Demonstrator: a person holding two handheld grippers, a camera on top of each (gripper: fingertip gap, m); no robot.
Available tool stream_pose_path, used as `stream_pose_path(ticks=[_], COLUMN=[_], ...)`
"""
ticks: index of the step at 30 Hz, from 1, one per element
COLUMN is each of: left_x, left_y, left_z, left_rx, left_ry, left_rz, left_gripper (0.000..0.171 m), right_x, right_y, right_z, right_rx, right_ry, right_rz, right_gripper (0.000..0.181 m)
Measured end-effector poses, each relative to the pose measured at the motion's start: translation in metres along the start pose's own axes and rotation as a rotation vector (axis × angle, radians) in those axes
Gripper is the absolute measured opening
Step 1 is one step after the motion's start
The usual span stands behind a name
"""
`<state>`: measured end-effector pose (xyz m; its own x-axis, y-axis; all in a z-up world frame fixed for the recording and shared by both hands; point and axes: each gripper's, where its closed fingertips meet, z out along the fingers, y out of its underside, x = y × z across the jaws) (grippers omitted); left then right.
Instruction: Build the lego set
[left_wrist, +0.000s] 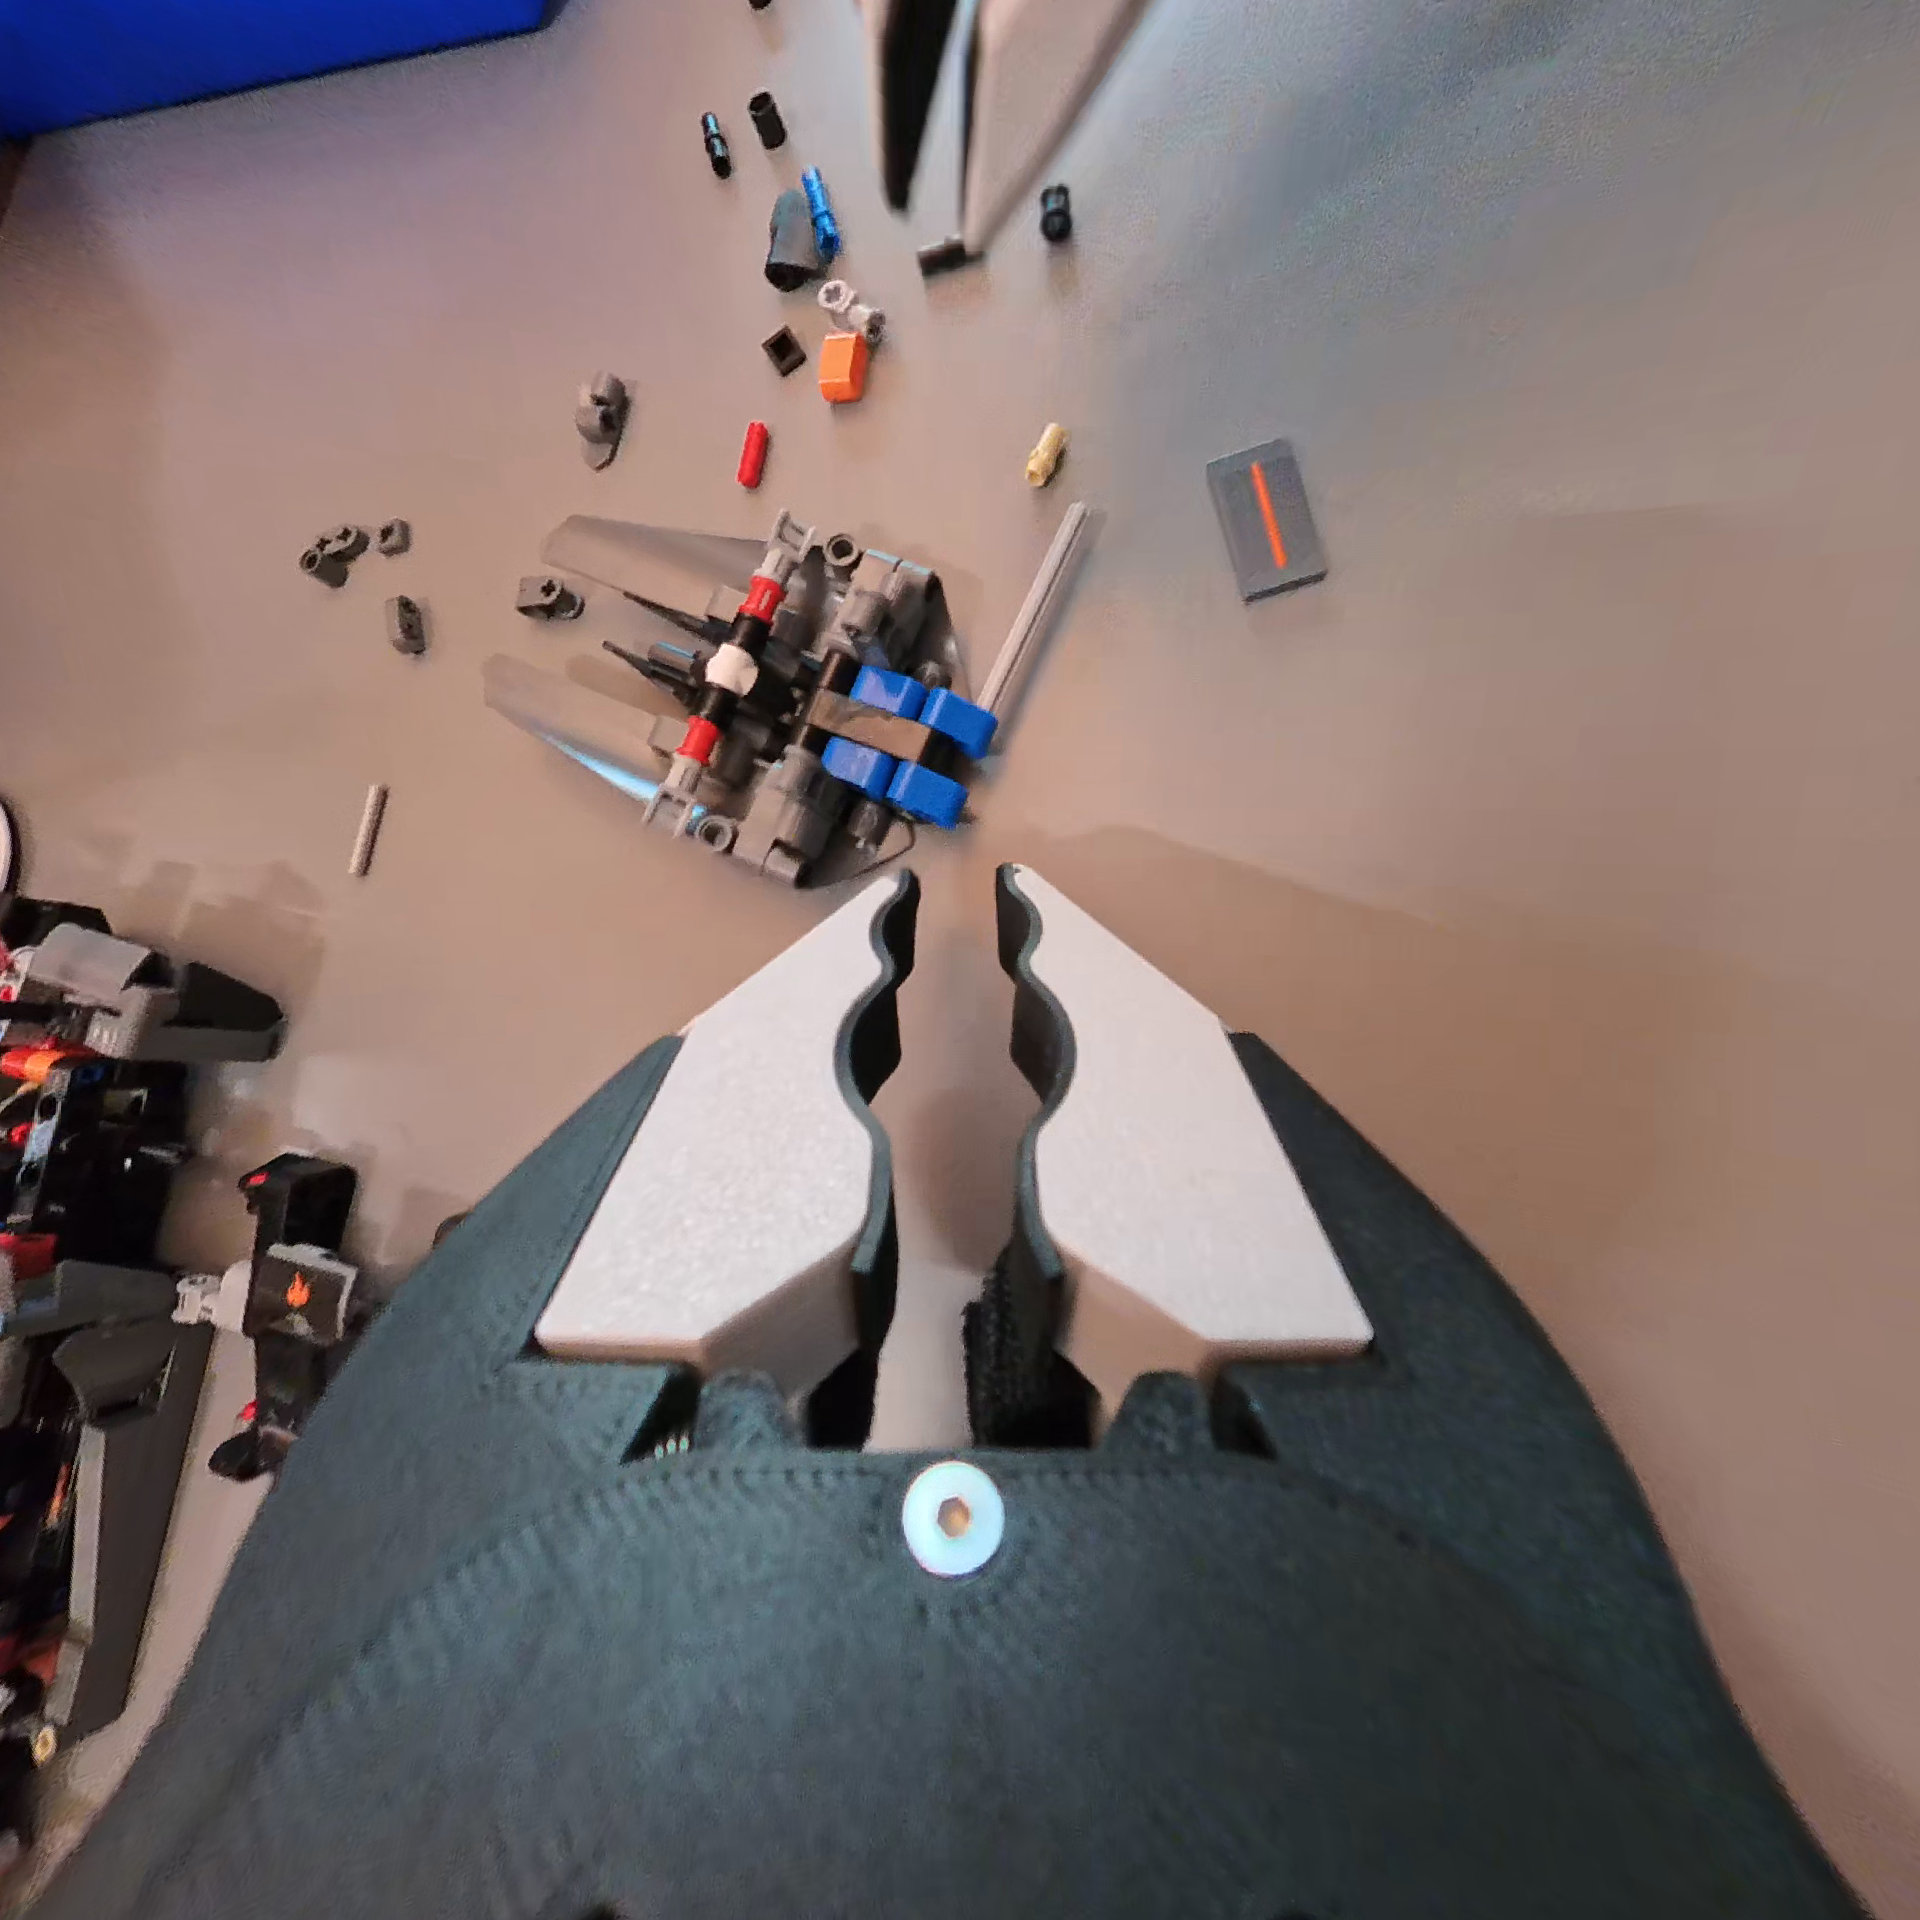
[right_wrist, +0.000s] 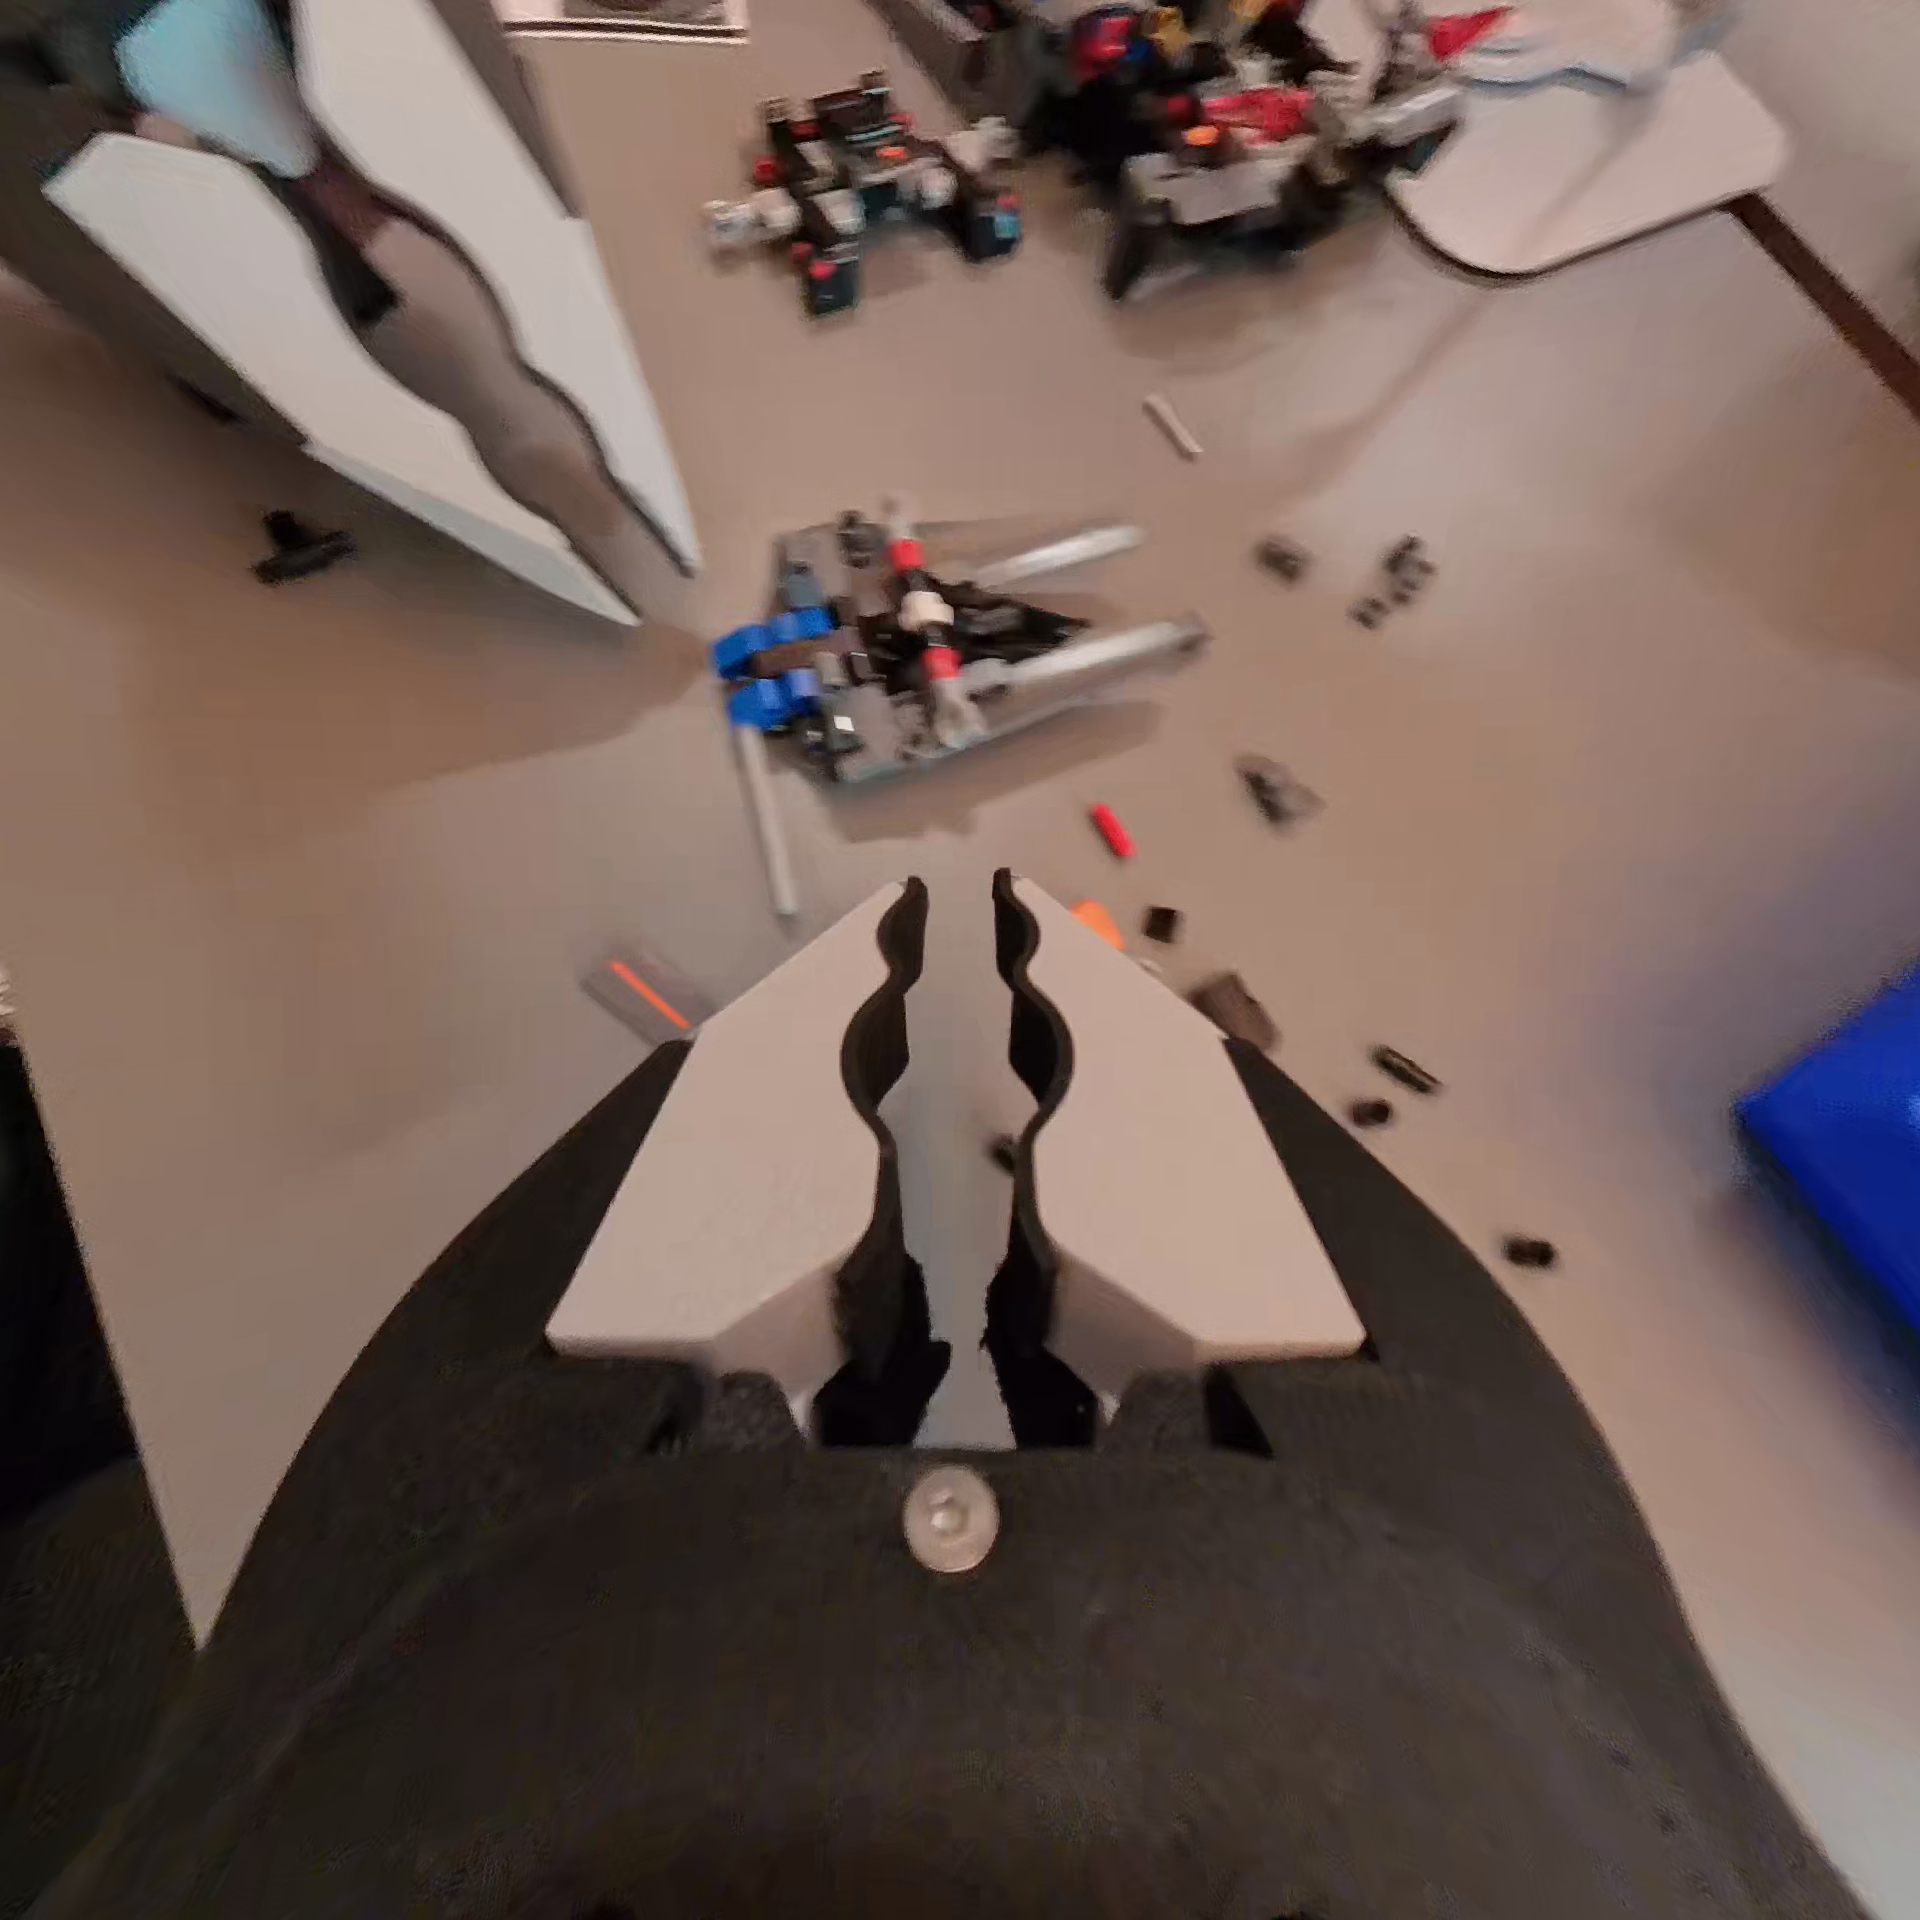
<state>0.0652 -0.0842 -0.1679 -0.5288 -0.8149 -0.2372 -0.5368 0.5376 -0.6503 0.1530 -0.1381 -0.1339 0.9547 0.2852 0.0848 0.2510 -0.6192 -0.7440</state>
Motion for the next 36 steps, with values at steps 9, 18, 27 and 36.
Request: stream_pose_path(ticks=[9, 18, 27, 36], left_x=[-0.023, -0.052, -0.074, -0.081], left_y=[0.015, 0.021, 0.021, 0.022], left_z=[-0.016, -0.021, -0.015, -0.027], left_rx=[0.008, 0.038, 0.069, 0.148], left_ry=[-0.06, -0.071, -0.106, -0.136], left_rz=[-0.033, 0.011, 0.081, 0.013], left_gripper=[0.013, 0.013, 0.013, 0.014], right_x=[0.047, 0.063, 0.073, 0.073], right_y=[-0.011, -0.055, -0.075, -0.081], right_z=[0.023, 0.06, 0.076, 0.091], right_rx=[-0.104, -0.144, -0.169, -0.225], right_ry=[0.04, -0.003, -0.018, -0.043], right_rz=[-0.034, -0.038, -0.012, 0.012], right_gripper=[0.014, 0.013, 0.014, 0.015])
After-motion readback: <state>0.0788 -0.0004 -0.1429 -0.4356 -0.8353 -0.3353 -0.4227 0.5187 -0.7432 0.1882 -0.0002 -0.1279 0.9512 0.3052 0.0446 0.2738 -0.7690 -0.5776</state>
